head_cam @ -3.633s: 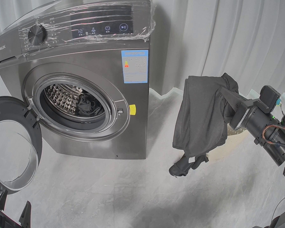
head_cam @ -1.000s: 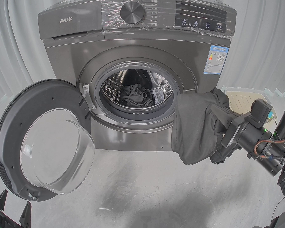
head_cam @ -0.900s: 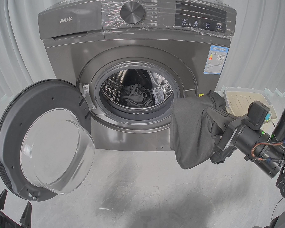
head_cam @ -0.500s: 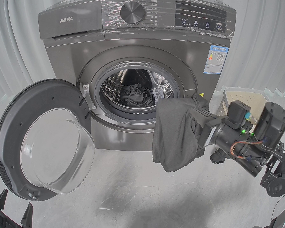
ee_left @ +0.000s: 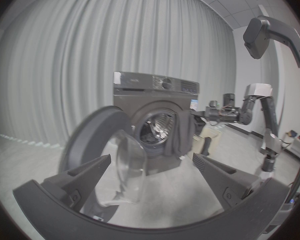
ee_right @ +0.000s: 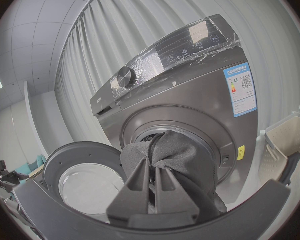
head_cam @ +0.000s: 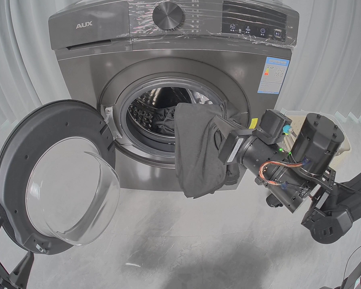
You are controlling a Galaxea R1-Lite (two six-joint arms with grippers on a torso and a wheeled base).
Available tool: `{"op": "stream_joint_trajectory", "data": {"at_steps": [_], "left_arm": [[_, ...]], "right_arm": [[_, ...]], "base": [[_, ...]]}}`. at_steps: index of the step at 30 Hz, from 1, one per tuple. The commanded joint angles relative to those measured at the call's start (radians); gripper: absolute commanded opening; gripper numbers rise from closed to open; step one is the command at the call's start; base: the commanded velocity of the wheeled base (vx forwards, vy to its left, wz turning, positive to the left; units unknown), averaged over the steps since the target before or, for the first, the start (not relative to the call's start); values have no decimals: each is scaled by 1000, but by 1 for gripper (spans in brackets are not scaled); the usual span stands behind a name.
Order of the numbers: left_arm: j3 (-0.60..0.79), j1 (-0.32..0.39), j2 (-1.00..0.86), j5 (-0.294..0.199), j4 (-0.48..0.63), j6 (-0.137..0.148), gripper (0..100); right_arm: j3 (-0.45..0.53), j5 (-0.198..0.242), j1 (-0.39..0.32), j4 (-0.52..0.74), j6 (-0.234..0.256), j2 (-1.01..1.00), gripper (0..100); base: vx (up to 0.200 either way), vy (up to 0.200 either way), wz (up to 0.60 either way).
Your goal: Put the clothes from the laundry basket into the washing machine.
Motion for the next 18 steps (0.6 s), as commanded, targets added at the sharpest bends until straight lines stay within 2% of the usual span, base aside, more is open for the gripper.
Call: {"op": "stream_joint_trajectory", "data": {"at_steps": [1,2,4,5,6,8,13,15,17,18], "left_arm": [[-36,-39,313,-189,-61,13,100],[-36,-51,365,-218,-98,21,100],[-36,-70,453,-234,-164,26,100],[-36,-71,460,-234,-168,27,100],[-36,-91,552,-234,-248,33,100],[-33,-122,628,-232,-319,39,100],[-21,-179,838,-217,-470,81,100],[-30,-202,914,-218,-536,72,100],[-34,-214,954,-218,-562,72,100],[-41,-239,1031,-221,-610,73,100]], "right_arm": [[-74,2,15,-45,13,99,0],[-79,2,15,-45,12,107,0],[-86,2,15,-47,12,113,0],[-86,2,15,-47,12,114,0],[-97,2,15,-49,12,119,0],[-106,0,15,-49,12,122,0],[-108,-1,15,-50,12,128,0],[-109,-1,15,-50,12,128,0],[-109,-1,15,-50,12,128,0],[-111,-1,14,-49,12,127,0]], "base": [[0,0,0],[0,0,0],[0,0,0],[0,0,0],[0,0,0],[0,0,0],[0,0,0],[0,0,0],[0,0,0],[0,0,0]]}}
